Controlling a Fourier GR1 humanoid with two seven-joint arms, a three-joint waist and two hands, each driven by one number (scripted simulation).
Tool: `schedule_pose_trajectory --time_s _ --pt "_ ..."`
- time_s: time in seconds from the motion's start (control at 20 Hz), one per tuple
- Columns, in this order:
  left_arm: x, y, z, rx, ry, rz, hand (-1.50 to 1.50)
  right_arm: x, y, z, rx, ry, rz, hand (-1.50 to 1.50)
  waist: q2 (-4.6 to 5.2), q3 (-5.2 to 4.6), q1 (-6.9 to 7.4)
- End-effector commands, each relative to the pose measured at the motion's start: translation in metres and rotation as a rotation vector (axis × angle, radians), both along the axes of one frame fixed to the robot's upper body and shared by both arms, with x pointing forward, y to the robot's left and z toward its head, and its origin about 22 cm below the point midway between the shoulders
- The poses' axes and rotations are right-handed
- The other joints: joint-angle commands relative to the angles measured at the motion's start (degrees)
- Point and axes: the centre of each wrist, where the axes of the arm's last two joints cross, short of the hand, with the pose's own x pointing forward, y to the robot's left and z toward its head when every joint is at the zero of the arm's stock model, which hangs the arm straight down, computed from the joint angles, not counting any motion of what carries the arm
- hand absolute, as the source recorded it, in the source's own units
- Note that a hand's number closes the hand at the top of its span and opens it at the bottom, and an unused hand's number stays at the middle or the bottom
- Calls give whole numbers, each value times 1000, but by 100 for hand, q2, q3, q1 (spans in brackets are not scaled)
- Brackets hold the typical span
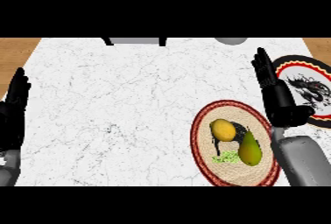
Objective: Pick the pear from the placemat and place it in the plate
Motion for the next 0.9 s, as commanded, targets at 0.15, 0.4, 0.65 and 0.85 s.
schedule_pose_trajectory --time_s 0.15,0.4,0.65,0.85 --pt "-24 -29 -66 -249 279 -45 0 -4 -101 22 192 25 -198 150 107 -89 -390" --pt "-34 -70 -87 -469 385 -177 0 -48 -187 -30 -35 295 -665 150 192 -97 -442" --pt "-25 -82 -93 -485 430 -223 0 -87 -202 -63 142 163 -725 -150 72 -84 -256" --pt "-34 -67 -100 -491 429 -240 0 -107 -203 -60 96 179 -637 -150 63 -90 -175"
